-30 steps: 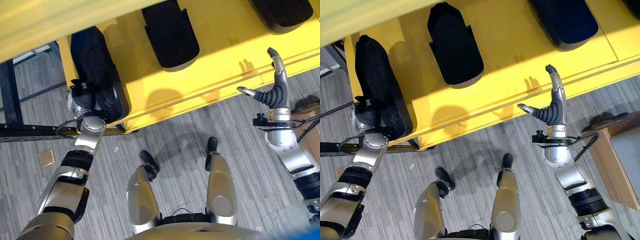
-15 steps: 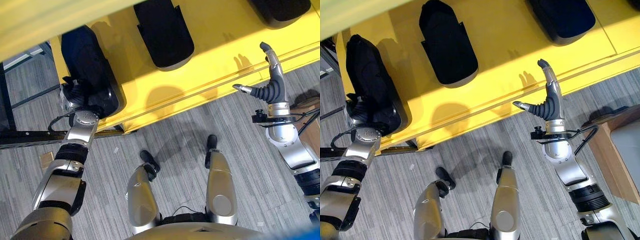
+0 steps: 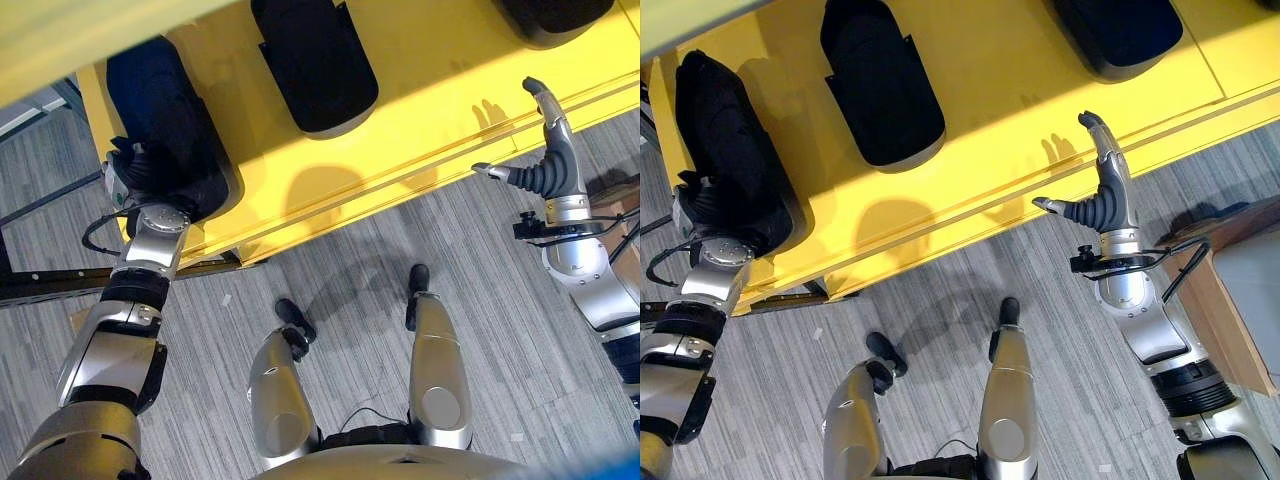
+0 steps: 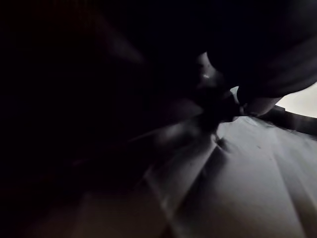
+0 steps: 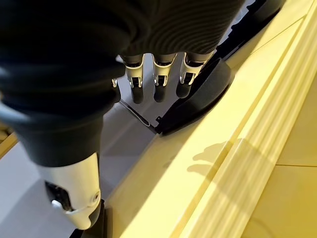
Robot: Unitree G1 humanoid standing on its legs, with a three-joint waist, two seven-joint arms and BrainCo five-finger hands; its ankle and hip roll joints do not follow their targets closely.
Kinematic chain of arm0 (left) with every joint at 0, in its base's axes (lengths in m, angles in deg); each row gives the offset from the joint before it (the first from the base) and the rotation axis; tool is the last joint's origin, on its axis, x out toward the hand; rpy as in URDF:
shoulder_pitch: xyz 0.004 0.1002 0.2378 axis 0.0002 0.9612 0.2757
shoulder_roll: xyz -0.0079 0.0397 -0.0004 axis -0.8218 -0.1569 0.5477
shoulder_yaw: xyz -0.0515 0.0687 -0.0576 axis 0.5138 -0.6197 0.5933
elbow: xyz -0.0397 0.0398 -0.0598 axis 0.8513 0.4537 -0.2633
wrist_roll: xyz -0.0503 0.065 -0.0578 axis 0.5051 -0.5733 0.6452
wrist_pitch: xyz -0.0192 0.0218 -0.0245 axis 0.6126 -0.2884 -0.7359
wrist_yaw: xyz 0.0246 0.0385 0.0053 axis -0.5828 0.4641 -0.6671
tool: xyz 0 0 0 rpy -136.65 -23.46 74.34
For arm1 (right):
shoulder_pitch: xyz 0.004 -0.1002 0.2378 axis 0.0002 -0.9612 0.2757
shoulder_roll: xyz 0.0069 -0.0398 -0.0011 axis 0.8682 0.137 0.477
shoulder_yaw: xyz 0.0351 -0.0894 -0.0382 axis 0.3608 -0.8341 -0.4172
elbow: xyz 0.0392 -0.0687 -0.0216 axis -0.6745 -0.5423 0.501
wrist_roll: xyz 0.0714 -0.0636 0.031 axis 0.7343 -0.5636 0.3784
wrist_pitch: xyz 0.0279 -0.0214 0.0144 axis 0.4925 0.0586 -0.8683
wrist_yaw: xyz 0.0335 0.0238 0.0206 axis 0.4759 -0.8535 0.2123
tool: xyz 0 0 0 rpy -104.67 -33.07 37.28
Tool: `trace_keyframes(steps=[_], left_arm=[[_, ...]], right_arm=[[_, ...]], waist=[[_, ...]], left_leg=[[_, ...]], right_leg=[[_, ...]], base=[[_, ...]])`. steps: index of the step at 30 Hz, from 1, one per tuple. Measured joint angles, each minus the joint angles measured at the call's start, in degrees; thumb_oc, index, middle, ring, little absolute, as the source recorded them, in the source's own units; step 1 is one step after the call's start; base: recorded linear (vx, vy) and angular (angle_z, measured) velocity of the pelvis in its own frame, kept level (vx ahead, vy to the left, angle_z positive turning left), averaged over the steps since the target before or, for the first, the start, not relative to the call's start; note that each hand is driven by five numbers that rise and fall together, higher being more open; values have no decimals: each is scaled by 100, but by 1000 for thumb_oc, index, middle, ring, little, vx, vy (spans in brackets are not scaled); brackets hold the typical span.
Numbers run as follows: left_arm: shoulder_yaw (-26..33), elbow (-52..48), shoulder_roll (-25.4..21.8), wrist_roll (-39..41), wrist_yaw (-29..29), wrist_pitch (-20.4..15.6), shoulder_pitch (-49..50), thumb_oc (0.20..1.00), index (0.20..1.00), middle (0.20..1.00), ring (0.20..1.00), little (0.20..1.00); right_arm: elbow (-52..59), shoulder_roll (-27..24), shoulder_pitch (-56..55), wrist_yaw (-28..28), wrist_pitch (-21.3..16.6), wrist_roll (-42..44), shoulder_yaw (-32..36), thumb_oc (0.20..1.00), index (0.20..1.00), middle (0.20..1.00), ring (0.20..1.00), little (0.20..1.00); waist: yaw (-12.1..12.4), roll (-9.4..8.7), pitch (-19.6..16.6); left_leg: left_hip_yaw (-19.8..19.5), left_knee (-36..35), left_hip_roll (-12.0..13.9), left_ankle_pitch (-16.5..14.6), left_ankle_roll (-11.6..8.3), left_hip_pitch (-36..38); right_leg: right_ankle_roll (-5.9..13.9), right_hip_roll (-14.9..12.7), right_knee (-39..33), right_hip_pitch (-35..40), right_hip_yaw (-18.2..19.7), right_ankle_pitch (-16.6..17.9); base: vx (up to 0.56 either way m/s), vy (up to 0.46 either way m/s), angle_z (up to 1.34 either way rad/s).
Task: Move parts from the plastic box to the shelf.
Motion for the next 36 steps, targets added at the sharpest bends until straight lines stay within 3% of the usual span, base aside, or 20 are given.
trace_keyframes(steps=[20,36], left_arm=[[-207,700,-524,-69,98,360,-776,200,200,200,200,200],[-215,804,-515,133,235,458,-814,200,200,200,200,200]], right_arm=[[-6,-17,93,4,187,189,-18,1000,1000,1000,1000,1000],[-6,-26,186,16,276,272,-53,1000,1000,1000,1000,1000]], waist=[[-177,-27,10],[-206,-59,11]], left_leg=[[-58,135,4,-17,-3,-377],[-81,212,4,-46,10,-378]], right_leg=[[0,-7,124,-372,49,-1],[-1,-9,172,-365,89,1]], base=[[0,3,0],[0,0,0]])
